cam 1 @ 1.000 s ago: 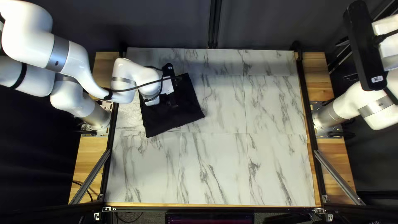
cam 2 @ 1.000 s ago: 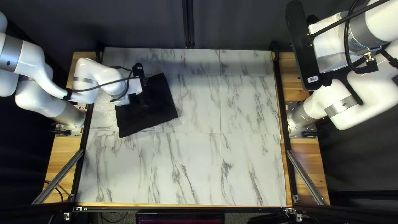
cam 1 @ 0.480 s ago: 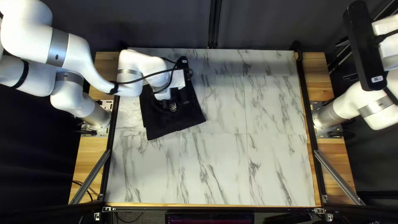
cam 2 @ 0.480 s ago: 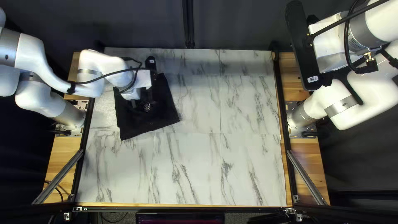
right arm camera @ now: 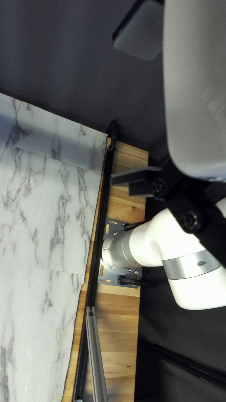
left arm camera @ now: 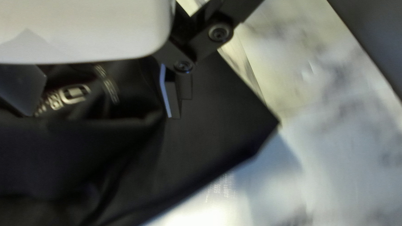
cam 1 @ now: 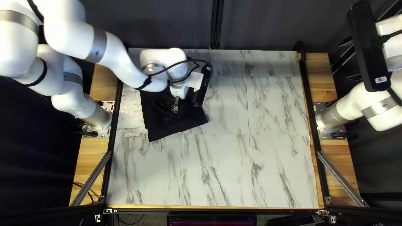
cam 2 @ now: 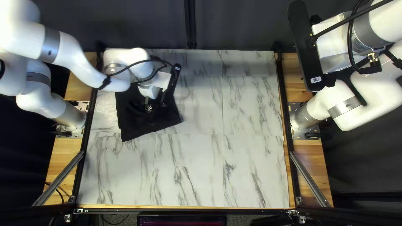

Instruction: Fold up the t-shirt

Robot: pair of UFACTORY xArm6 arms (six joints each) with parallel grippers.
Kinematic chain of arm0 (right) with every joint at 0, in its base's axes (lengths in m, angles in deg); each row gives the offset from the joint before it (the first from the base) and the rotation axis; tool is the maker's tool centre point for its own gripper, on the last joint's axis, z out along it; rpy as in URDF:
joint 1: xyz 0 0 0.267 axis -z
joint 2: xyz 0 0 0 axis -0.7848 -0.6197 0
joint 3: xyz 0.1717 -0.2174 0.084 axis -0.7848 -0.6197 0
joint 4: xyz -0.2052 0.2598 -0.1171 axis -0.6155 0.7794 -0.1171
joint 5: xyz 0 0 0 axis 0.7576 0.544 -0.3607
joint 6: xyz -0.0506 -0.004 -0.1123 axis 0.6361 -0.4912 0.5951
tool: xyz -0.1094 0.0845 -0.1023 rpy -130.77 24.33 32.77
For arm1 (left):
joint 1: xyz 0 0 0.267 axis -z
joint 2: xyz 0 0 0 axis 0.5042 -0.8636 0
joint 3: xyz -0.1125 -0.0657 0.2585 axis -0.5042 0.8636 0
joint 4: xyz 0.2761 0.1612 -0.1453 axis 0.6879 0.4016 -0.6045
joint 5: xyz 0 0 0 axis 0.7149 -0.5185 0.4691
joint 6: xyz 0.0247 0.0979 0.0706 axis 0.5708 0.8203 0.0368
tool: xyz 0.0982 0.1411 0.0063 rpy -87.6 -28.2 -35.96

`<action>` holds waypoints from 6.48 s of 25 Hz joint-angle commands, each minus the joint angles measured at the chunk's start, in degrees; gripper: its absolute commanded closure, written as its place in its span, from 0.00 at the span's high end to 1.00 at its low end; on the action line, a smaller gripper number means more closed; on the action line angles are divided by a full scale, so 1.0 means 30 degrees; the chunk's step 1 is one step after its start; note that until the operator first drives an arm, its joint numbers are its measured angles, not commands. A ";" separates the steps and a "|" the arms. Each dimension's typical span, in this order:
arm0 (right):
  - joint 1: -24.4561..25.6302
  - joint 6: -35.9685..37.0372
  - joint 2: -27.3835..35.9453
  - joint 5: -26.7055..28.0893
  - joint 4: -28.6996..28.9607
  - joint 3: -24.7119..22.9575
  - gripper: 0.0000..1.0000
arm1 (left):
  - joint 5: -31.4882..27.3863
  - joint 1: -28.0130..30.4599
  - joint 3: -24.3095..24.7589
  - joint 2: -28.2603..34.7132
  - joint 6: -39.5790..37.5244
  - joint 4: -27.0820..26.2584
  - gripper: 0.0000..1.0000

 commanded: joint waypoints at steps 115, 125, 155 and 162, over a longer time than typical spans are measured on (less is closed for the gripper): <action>0.0000 0.0000 0.0000 0.0000 0.0000 0.0000 1.00 | -0.3452 0.1291 0.5492 0.7902 -0.7213 0.3290 1.00; 0.0000 0.0000 0.0000 0.0000 0.0000 0.0000 1.00 | -0.3233 -0.0281 0.6164 0.6860 -0.4807 0.1985 0.00; 0.0000 0.0000 0.0000 0.0000 0.0000 0.0000 1.00 | -1.1467 0.0657 0.1457 0.5706 -0.8134 0.5038 0.00; 0.0000 0.0000 0.0000 0.0000 0.0000 0.0000 1.00 | -1.1269 0.0302 0.1484 0.4911 -0.7024 0.4491 1.00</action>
